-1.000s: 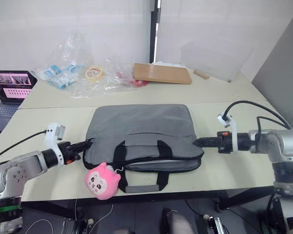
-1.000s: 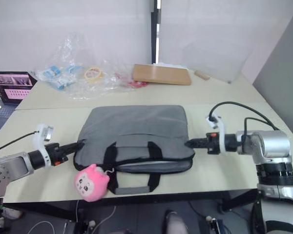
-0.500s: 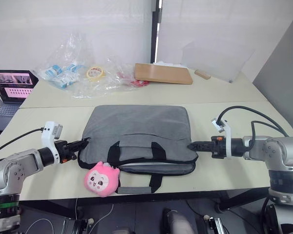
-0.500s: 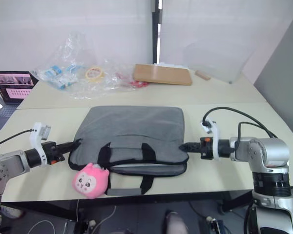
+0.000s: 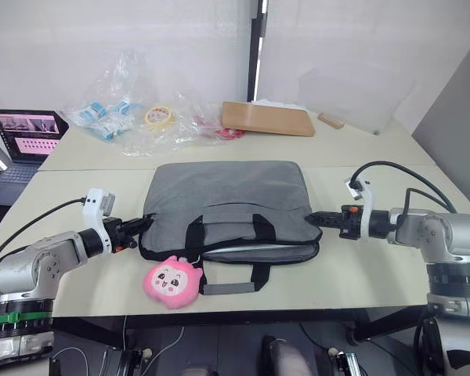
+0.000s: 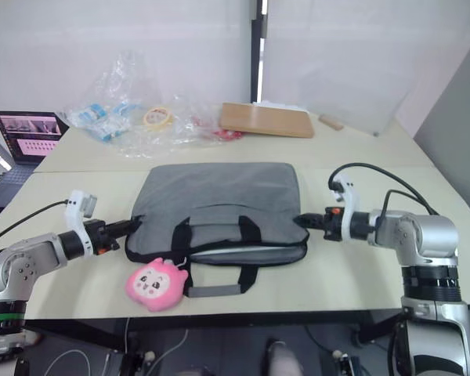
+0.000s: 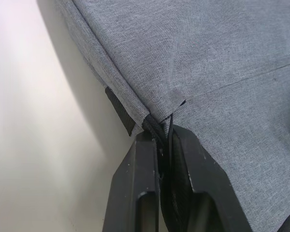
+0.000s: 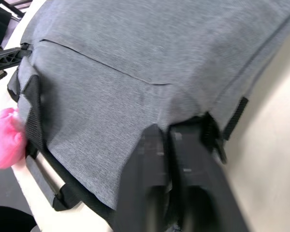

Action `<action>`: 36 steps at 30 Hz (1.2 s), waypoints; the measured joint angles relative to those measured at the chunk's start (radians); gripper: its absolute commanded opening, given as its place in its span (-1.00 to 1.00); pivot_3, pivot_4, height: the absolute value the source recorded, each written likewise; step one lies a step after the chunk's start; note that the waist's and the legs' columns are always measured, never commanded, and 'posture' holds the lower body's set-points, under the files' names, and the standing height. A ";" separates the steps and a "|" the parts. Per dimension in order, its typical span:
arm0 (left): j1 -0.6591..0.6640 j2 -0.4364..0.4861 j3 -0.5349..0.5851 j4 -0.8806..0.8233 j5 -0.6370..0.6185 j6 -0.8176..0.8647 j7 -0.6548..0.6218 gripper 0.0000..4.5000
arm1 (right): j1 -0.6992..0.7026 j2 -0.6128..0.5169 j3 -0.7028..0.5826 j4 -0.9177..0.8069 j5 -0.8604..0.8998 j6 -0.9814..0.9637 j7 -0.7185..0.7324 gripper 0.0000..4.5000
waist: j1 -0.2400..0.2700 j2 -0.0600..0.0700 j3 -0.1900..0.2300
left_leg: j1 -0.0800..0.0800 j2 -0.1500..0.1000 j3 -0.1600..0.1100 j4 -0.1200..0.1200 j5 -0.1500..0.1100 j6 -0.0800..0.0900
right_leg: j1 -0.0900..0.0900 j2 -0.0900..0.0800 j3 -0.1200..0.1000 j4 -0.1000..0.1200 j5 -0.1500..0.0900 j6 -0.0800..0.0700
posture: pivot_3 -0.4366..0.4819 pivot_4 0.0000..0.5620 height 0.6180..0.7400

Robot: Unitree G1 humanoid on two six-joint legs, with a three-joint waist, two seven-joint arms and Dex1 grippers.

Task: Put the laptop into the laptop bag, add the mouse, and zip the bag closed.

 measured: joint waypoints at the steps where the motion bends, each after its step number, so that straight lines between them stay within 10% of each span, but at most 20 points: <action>1: 0.000 0.000 0.000 0.000 0.002 -0.005 -0.004 -0.30 | 0.008 -0.001 0.000 -0.010 0.009 0.002 0.003 -0.17 | 0.001 0.000 0.000 | 0.000 0.000 0.000 0.000 0.000 0.000 | 0.000 0.000 0.000 0.000 0.000 0.000 | -0.05 -0.47 1.00; 10: 0.016 0.009 0.005 -0.011 -0.007 -0.015 -0.044 0.99 | 0.051 -0.051 0.000 -0.074 0.060 0.006 0.026 1.00 | 0.002 0.000 0.000 | -0.003 0.000 0.000 0.000 0.000 0.000 | 0.000 0.001 0.000 0.000 0.000 0.000 | -0.05 -0.47 1.00; 21: 0.039 0.092 0.143 -0.051 -0.006 -0.186 -0.146 0.99 | 0.056 -0.287 0.090 -0.119 -0.097 -0.451 0.230 1.00 | 0.002 -0.002 0.001 | -0.002 0.002 0.001 -0.001 0.000 0.000 | 0.003 0.001 -0.001 0.000 0.000 0.001 | -0.05 -0.47 1.00; 28: -0.165 0.039 -0.032 -0.001 0.044 -0.362 -0.293 0.03 | -0.026 -0.118 0.313 -0.331 -0.122 -0.663 0.354 1.00 | 0.002 -0.002 0.001 | 0.003 0.001 0.001 0.000 0.000 -0.001 | 0.003 0.001 -0.001 0.000 0.000 0.000 | -0.05 -0.47 1.00; 36: -0.400 -0.150 -0.275 0.422 0.271 -0.655 -0.399 -0.99 | -0.159 0.159 0.566 -0.292 -0.240 -0.829 0.383 1.00 | 0.004 -0.005 0.000 | 0.003 -0.001 0.006 0.003 0.000 0.000 | 0.005 0.001 -0.005 0.000 0.000 -0.001 | -0.05 -0.47 1.00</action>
